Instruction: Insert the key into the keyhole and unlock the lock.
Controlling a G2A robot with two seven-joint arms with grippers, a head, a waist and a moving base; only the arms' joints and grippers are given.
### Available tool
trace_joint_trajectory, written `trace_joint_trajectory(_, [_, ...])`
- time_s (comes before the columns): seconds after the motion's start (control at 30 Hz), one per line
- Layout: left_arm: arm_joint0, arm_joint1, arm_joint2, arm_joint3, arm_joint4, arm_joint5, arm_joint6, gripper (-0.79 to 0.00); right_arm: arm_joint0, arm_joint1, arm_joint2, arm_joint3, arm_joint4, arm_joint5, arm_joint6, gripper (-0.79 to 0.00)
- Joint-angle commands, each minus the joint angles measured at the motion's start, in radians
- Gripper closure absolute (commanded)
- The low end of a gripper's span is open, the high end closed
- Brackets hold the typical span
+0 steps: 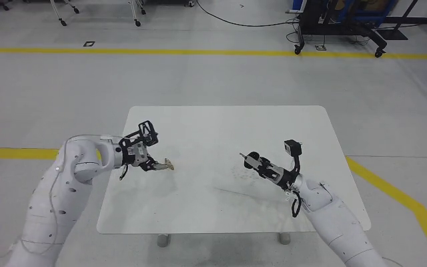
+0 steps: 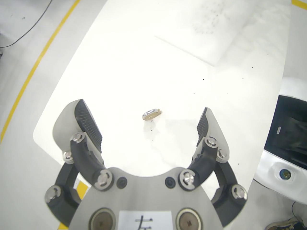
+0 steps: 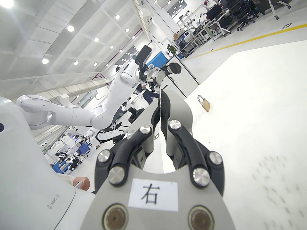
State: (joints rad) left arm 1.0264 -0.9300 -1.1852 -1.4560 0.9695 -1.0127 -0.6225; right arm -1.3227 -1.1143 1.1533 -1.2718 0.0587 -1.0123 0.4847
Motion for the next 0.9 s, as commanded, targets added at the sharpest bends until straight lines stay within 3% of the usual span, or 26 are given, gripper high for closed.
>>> trace_joint_trajectory(0.0, [-0.072,0.015,0.124,0.045,0.034,0.000,0.026,-0.785,0.000,0.000,0.000,0.000,0.000,0.000,0.000,0.000])
trace_joint_trajectory(0.17, [-0.222,0.038,0.369,0.173,0.197,0.000,0.150,-0.785,0.000,0.000,0.000,0.000,0.000,0.000,0.000,0.000])
trace_joint_trajectory(0.4, [-0.369,0.024,0.599,0.345,0.347,0.000,0.399,-0.723,0.000,0.000,0.000,0.000,0.000,0.000,0.000,0.000])
trace_joint_trajectory(0.67, [-0.470,-0.004,0.754,0.470,0.418,0.000,0.582,-0.576,0.000,0.000,0.000,0.000,0.000,0.000,0.000,0.000])
trace_joint_trajectory(0.87, [-0.515,-0.029,0.834,0.524,0.444,0.000,0.646,-0.459,0.000,0.000,0.000,0.000,0.000,0.000,0.000,0.000])
